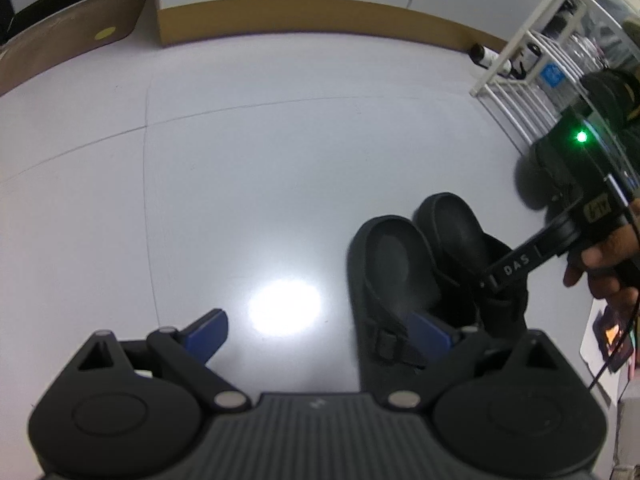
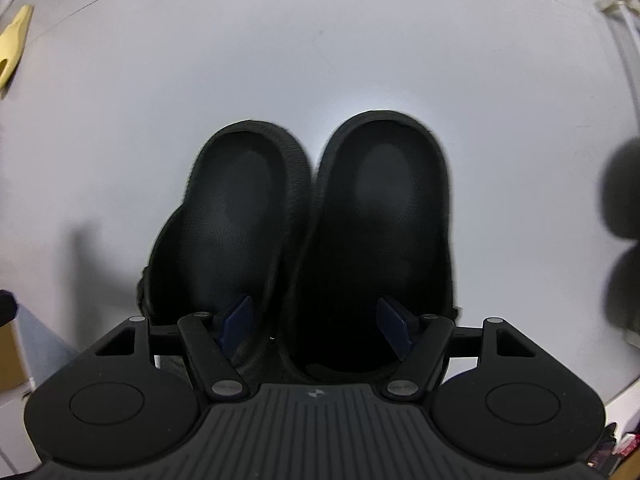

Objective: Organize scattered shoes
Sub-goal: 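Close the right tool on the heel straps of the black clogs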

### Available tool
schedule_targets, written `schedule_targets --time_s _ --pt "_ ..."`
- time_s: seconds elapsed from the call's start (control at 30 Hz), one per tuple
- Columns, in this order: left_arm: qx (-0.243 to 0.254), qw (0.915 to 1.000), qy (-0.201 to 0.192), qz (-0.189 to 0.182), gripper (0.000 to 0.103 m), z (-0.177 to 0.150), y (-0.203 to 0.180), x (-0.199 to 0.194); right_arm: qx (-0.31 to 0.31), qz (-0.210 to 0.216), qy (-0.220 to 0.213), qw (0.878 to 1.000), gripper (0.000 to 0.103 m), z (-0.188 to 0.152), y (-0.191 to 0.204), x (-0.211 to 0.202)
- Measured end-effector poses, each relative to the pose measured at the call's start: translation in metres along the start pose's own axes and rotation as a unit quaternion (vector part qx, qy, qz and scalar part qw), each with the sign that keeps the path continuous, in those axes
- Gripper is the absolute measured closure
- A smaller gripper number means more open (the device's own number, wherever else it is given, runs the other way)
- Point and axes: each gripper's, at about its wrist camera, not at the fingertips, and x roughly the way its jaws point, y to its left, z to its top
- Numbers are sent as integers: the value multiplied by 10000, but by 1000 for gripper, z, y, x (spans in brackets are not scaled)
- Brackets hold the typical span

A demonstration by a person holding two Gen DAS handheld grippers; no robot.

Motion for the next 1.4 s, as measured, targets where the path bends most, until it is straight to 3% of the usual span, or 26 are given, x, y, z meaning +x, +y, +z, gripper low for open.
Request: schedule_targets --time_s 0.13,0.23,0.33,0.57,1.13,1.4 --pt "-180 9998 -24 -36 5 -5 13 5 -14 96 308 9995 45 13 4 9" --pt "-201 9998 15 -42 5 -8 19 9 -104 90 458 9989 47 22 10 11" --pt "-253 9996 96 -83 5 -13 26 13 -332 -112 674 9971 47 26 24 16" --pt "-366 9990 94 -226 5 -15 37 14 -678 -145 956 9930 47 19 53 12" --pt "-433 9983 231 -314 5 -17 35 24 -640 -155 1566 9855 43 12 64 42" --pt "-449 9983 142 -350 5 -16 38 19 -838 -315 2201 9714 54 22 65 56"
